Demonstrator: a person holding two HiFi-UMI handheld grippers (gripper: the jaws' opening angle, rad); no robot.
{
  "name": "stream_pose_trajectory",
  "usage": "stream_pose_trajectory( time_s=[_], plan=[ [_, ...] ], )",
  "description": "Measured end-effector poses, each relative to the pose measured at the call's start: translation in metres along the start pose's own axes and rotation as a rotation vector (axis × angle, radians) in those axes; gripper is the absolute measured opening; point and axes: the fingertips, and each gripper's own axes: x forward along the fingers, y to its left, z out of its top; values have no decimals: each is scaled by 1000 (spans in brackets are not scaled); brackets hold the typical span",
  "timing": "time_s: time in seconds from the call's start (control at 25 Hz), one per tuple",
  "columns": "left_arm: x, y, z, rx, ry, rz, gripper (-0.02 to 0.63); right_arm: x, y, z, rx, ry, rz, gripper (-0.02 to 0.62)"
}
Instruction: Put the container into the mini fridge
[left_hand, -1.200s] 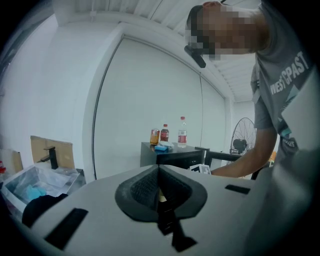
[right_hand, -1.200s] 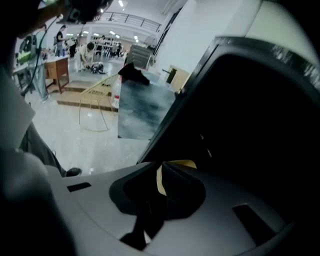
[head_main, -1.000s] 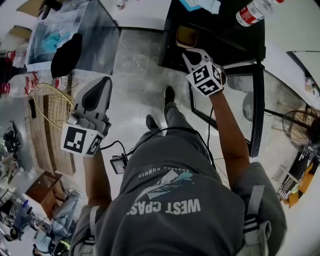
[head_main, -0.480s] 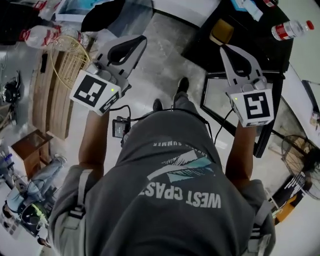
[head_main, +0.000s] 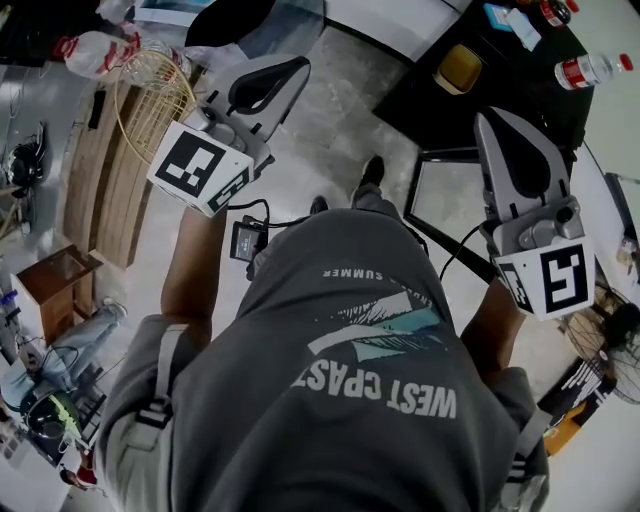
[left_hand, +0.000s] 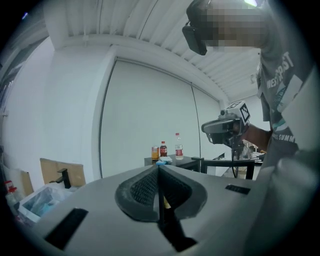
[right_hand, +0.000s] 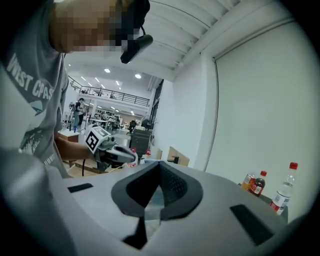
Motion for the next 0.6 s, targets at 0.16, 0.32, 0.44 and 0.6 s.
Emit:
stream_pose_trajectory(
  time_s=[0.16, 0.32, 0.44, 0.6],
  plan=[
    [-41, 3, 13, -8, -11, 10, 14, -5, 30, 37, -24, -17, -5, 26],
    [-47, 3, 12, -14, -12, 14, 14, -9, 31, 41, -29, -15, -20, 26],
    [-41, -1, 9, -17, -9, 15, 14, -15, 23, 35, -24, -12, -31, 26],
    [-29, -6, 7, -16, -5, 17, 14, -23, 6, 27, -17, -10, -45, 26]
  ],
)
